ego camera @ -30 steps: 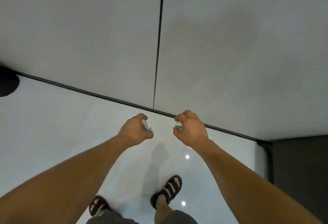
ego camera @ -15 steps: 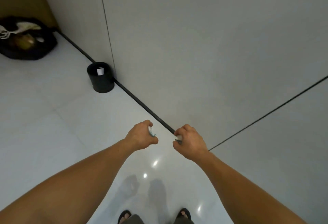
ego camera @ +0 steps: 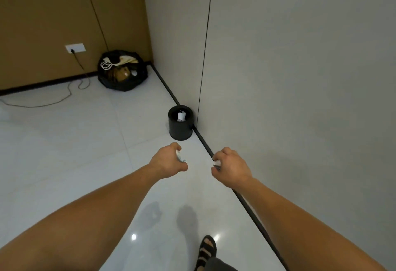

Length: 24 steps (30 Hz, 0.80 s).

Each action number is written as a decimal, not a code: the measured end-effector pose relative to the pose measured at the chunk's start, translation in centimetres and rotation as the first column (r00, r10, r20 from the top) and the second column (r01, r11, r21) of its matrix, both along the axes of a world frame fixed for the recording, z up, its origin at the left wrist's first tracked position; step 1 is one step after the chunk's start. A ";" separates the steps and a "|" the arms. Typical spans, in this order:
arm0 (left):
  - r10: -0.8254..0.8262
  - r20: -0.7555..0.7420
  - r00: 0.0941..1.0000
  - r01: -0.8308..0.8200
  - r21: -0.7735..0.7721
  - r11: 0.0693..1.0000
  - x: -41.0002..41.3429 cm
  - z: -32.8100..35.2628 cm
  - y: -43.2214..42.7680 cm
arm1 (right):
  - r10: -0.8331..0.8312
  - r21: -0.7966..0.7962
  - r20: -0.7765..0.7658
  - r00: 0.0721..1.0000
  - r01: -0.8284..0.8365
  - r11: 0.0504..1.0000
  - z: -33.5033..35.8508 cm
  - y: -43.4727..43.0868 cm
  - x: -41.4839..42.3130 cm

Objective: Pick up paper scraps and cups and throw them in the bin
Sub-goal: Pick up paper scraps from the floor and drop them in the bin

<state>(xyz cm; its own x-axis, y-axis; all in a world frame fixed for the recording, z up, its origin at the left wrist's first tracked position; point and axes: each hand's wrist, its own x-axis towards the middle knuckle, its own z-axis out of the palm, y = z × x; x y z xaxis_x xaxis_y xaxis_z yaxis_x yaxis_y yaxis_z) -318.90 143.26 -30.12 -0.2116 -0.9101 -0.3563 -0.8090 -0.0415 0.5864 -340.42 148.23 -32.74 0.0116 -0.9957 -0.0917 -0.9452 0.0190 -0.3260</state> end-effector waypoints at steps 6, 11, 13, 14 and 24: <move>0.126 -0.014 0.992 -0.127 -0.072 0.989 0.4 1.3 -9.1 | 0.112 -0.026 0.009 0.994 -0.112 0.993 1.1 -11.7 0.0; 0.187 0.006 0.982 -0.187 -0.025 0.982 2.3 0.3 -15.3 | 0.159 0.003 0.008 0.987 -0.159 0.987 0.4 -18.9 1.8; 0.209 -0.014 0.978 -0.209 -0.015 0.978 3.3 -0.4 -18.5 | 0.178 0.017 0.006 0.984 -0.179 0.984 -0.2 -22.2 2.7; 0.208 -0.024 0.978 -0.209 -0.013 0.978 3.8 -0.8 -20.2 | 0.185 0.021 0.002 0.983 -0.185 0.982 -0.5 -23.9 3.2; 0.047 -0.072 0.996 -0.045 0.026 0.999 8.4 -2.1 -38.6 | 0.060 0.068 0.002 0.998 -0.060 0.996 -1.3 -40.8 8.1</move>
<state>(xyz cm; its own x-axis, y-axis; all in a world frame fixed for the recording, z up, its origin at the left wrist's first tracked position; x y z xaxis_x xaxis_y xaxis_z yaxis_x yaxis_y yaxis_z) -310.49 104.70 -32.22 -0.1957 -0.9109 -0.3632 -0.7611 -0.0925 0.6421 -332.34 107.43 -34.02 0.0715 -0.9847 -0.1590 -0.9453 -0.0160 -0.3259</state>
